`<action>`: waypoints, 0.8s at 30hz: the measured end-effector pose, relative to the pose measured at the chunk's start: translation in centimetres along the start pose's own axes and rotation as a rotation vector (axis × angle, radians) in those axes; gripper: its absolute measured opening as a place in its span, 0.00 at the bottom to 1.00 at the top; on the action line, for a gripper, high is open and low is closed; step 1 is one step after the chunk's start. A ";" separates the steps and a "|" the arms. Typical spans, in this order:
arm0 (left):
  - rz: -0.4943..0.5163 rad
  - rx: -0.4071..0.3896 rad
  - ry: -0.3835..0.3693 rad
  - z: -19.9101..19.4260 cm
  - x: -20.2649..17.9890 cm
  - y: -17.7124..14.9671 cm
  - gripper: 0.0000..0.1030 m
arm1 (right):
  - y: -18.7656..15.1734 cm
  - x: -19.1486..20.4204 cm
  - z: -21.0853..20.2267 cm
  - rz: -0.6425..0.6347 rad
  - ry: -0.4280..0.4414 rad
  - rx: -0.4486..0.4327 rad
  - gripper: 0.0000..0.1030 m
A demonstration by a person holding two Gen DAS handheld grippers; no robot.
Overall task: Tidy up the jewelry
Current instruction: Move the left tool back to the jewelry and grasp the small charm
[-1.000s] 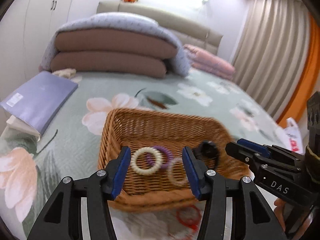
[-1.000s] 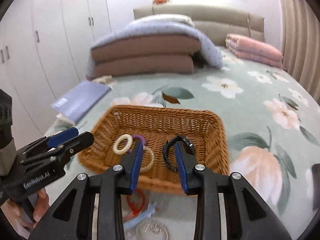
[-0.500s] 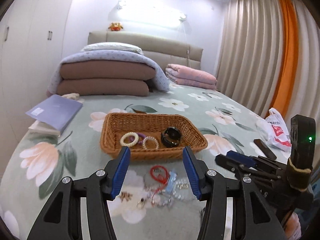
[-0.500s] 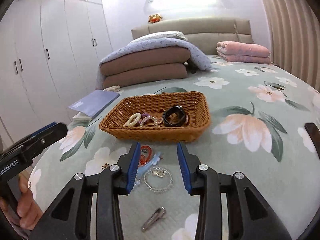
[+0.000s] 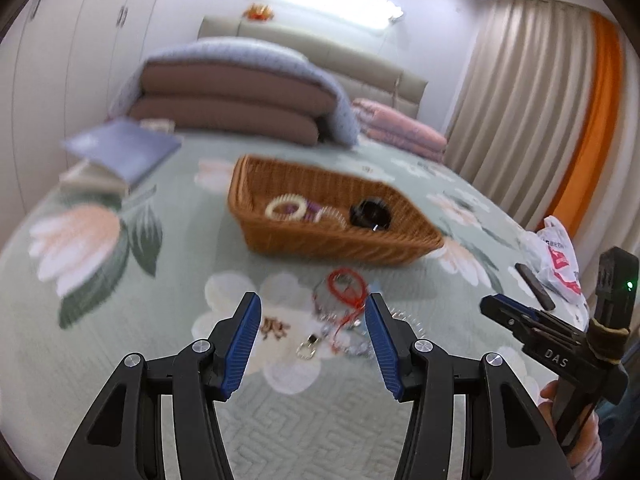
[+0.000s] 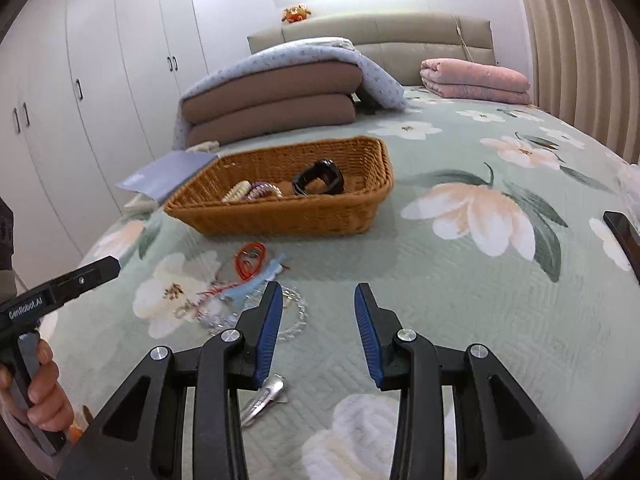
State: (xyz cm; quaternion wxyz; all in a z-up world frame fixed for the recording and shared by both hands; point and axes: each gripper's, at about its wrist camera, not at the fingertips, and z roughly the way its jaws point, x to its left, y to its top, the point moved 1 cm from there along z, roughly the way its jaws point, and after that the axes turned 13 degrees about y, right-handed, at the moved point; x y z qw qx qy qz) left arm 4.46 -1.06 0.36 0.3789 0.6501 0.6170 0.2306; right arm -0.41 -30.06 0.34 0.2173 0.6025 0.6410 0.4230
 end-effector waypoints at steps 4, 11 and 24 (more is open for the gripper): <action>-0.024 0.042 -0.005 1.6 0.6 -0.3 0.54 | -0.1 -0.7 0.3 0.010 -0.006 0.014 0.39; -0.014 0.107 0.016 3.7 0.1 -0.8 0.54 | -0.2 -1.3 1.5 0.023 -0.006 0.046 0.39; 0.090 0.245 0.081 7.4 -0.5 -2.7 0.21 | 0.0 0.0 6.3 0.011 0.012 0.142 0.34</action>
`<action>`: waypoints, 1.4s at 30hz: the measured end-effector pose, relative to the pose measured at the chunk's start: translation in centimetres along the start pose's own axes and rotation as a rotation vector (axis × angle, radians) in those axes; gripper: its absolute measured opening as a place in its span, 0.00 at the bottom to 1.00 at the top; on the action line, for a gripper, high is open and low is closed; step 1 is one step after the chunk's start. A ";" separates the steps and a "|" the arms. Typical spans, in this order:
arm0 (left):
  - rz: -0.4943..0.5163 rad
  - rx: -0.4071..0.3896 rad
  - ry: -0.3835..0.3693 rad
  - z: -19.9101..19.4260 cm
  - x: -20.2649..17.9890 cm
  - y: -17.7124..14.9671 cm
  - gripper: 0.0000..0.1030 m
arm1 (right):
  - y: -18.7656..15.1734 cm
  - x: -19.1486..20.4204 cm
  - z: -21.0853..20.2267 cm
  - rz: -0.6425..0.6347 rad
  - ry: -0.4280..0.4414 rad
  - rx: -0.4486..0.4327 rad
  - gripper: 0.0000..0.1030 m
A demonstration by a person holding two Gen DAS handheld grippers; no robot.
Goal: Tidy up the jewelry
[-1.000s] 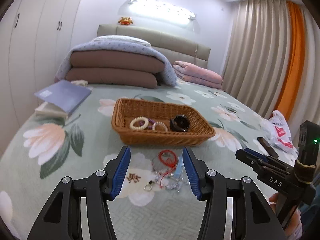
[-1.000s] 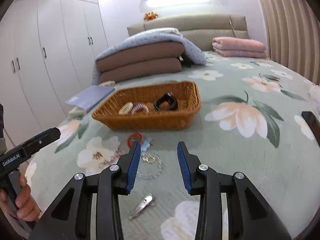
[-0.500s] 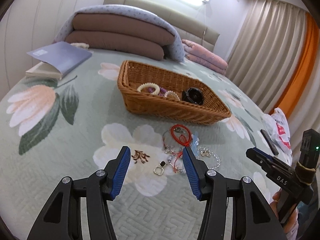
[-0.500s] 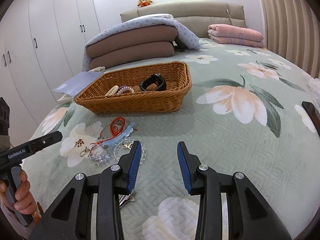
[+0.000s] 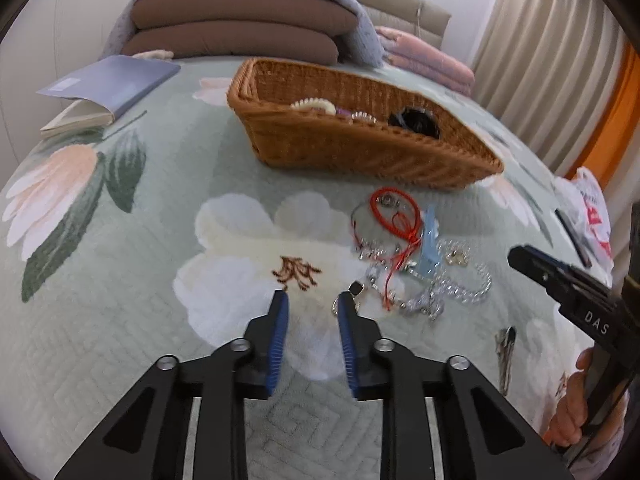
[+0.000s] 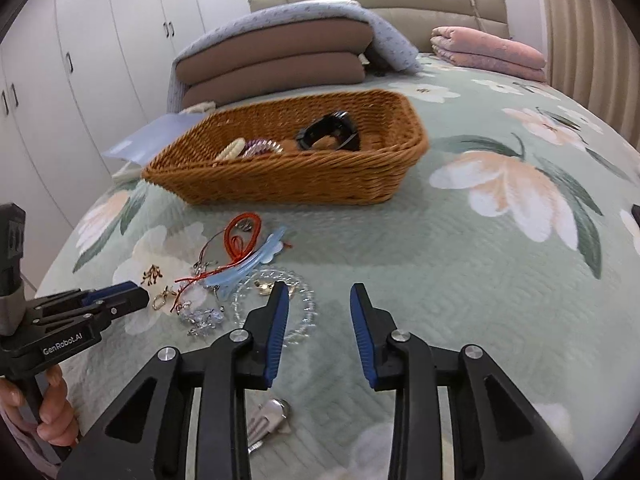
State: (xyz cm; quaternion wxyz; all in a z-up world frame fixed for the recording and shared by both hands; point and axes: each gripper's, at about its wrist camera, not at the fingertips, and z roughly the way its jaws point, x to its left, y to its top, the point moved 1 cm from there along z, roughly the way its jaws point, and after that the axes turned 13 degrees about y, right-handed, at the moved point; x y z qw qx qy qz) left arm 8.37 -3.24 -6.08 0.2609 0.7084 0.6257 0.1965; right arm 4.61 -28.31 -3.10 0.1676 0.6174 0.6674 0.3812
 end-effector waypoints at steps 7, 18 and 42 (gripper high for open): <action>0.038 0.000 -0.004 0.4 -0.5 0.1 0.19 | 0.0 0.8 3.2 -0.043 -0.068 0.096 0.26; 0.184 -0.001 -0.009 0.4 -3.0 -0.3 0.12 | -0.4 1.8 2.5 -0.123 -0.055 0.087 0.09; -0.022 -0.167 -0.412 -6.8 0.8 5.4 0.12 | 7.9 1.8 -6.7 -0.065 0.096 -0.184 0.09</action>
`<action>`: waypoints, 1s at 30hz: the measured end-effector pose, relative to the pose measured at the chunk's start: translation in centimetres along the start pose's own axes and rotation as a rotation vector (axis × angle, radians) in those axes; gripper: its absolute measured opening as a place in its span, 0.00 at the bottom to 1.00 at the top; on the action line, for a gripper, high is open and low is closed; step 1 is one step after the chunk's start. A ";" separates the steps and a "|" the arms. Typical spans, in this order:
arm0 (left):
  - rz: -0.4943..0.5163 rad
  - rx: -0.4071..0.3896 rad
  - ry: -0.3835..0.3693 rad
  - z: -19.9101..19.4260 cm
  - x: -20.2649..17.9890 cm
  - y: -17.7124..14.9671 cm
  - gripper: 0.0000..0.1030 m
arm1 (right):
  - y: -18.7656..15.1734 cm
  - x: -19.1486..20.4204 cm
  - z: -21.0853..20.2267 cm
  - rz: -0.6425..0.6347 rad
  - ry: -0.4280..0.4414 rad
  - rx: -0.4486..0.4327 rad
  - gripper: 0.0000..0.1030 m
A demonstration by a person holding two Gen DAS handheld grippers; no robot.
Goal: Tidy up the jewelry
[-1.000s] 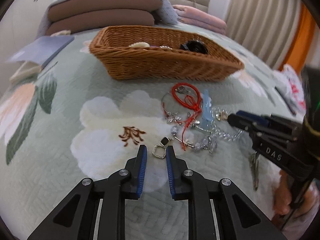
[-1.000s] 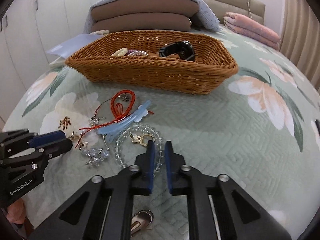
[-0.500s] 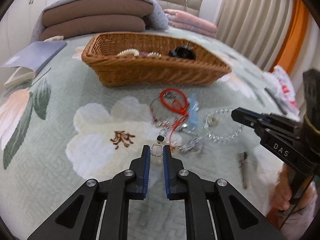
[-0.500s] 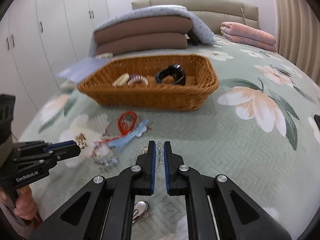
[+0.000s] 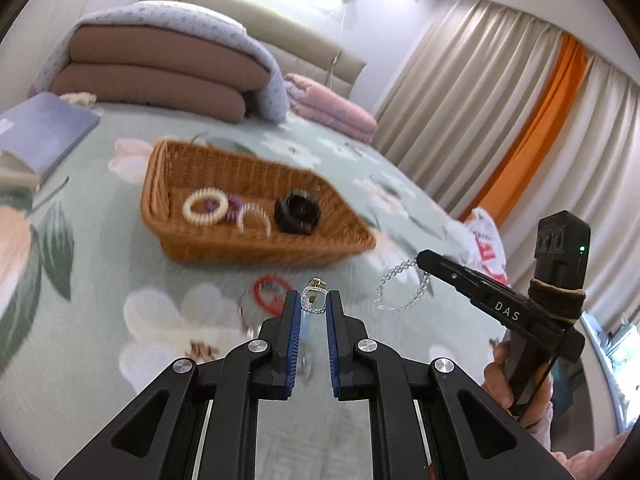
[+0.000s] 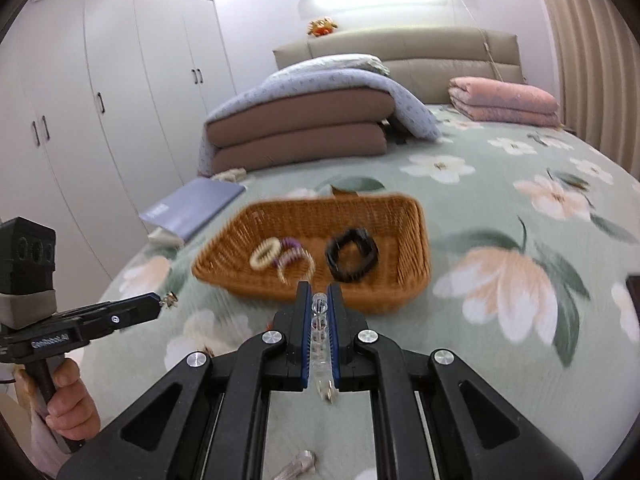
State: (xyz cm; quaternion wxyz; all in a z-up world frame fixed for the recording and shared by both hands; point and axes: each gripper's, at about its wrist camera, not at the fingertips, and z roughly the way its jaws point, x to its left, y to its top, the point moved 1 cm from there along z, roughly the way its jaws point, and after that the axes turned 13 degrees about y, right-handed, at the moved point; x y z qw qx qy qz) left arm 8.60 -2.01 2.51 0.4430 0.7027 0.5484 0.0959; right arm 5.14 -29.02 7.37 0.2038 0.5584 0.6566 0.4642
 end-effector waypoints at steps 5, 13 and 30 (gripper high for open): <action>0.034 -0.025 0.026 0.4 -0.3 3.3 0.12 | 3.9 0.6 1.5 -0.057 -0.009 -0.028 0.09; 0.085 0.008 0.133 5.3 0.1 8.4 0.12 | 7.5 -1.6 9.6 -0.022 0.009 0.054 0.09; 0.084 0.131 0.232 14.4 3.3 9.7 0.13 | 7.6 -4.1 20.0 0.042 0.024 0.229 0.10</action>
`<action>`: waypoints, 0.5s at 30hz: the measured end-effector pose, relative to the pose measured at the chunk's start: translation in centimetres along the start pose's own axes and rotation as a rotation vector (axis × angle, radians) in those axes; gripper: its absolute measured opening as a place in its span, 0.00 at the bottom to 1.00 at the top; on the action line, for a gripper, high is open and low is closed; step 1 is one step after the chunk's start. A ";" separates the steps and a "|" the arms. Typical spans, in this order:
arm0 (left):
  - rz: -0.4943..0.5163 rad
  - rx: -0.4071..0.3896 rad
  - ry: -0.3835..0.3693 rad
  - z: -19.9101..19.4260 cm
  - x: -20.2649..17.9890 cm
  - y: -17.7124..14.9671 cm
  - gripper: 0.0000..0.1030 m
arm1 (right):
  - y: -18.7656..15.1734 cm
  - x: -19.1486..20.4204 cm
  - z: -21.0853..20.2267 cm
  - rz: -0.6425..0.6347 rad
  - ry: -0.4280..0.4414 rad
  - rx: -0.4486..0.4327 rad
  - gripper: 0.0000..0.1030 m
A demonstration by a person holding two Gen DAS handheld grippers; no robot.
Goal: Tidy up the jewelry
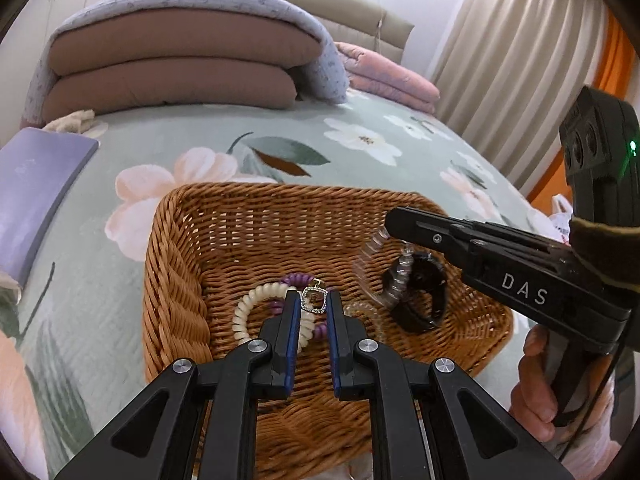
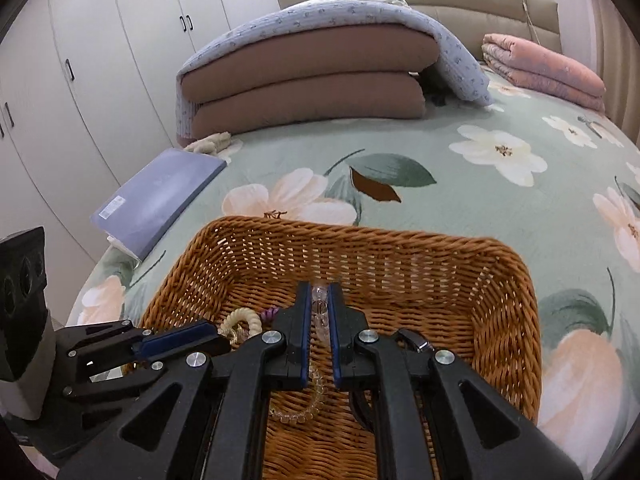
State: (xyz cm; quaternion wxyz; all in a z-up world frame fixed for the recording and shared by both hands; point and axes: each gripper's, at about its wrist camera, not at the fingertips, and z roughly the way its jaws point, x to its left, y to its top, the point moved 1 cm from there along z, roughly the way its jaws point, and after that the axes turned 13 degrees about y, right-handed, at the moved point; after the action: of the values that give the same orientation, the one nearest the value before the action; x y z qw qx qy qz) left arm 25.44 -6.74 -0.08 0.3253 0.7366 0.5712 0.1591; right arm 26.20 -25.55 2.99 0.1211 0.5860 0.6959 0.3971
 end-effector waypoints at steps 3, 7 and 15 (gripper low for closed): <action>0.014 0.004 0.004 -0.1 -0.1 -0.3 0.14 | -0.4 0.0 -1.0 0.010 0.027 -0.004 0.14; 0.036 -0.016 -0.002 -1.7 -0.5 -0.8 0.38 | -1.4 1.0 -4.0 -0.016 0.037 -0.028 0.29; 0.075 -0.090 -0.049 -7.6 -1.3 -3.5 0.46 | -6.5 3.9 -10.7 -0.089 0.064 -0.044 0.29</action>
State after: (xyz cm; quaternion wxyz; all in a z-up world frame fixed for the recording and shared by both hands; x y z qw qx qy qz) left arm 17.82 -5.24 3.41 0.3659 0.7457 0.5274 0.1787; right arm 13.65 -26.34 6.69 0.1290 0.5386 0.7159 0.4252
